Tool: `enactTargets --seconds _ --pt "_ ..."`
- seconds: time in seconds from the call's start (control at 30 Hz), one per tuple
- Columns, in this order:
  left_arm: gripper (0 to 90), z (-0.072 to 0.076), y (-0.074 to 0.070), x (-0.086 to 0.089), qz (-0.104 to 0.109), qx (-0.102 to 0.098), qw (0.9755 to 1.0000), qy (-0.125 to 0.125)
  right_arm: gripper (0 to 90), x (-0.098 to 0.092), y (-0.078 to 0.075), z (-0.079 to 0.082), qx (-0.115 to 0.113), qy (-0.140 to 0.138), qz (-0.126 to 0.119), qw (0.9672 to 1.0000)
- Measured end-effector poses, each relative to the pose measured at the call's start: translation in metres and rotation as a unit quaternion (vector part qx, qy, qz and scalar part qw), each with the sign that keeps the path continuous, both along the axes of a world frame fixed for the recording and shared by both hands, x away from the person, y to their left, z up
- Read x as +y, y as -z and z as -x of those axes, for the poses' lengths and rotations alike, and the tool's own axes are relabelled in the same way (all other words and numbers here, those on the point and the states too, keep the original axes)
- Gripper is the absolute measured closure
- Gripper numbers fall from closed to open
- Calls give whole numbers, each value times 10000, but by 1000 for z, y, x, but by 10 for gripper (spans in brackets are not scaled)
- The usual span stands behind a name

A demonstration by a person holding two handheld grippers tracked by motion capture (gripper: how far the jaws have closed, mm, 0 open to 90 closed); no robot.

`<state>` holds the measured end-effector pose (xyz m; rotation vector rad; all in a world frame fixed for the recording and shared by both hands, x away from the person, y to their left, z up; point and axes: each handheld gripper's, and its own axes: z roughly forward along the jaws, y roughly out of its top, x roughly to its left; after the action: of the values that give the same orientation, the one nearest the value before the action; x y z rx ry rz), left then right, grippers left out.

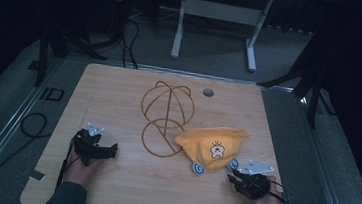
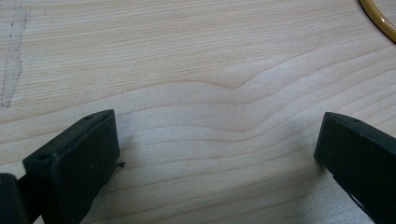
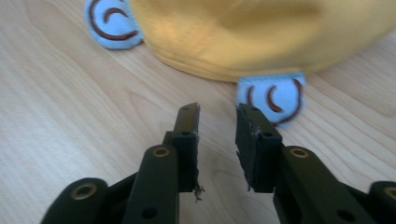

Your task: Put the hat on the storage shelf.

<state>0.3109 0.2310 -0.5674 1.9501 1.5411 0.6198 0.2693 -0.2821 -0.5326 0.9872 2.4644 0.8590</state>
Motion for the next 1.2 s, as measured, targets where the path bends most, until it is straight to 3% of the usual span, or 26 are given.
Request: enactTargets --seconds 0.17,0.43,0.83,1.1,1.2 --pt "1 0 0 0 0 0 10000 0 736 12 1 0 82 -160 113 9998" --pt "1 0 0 0 -4 2 10000 -2 771 27 -4 3 94 -433 59 9990" --pt "1 0 0 0 -13 10 10000 20 823 64 -12 8 -54 -925 -43 9957" --pt "1 0 0 0 -11 3 10000 30 767 84 -6 4 -94 -993 -58 9950" --pt "2 0 0 -1 -10 3 10000 32 742 93 -3 4 -189 -1092 65 9938"
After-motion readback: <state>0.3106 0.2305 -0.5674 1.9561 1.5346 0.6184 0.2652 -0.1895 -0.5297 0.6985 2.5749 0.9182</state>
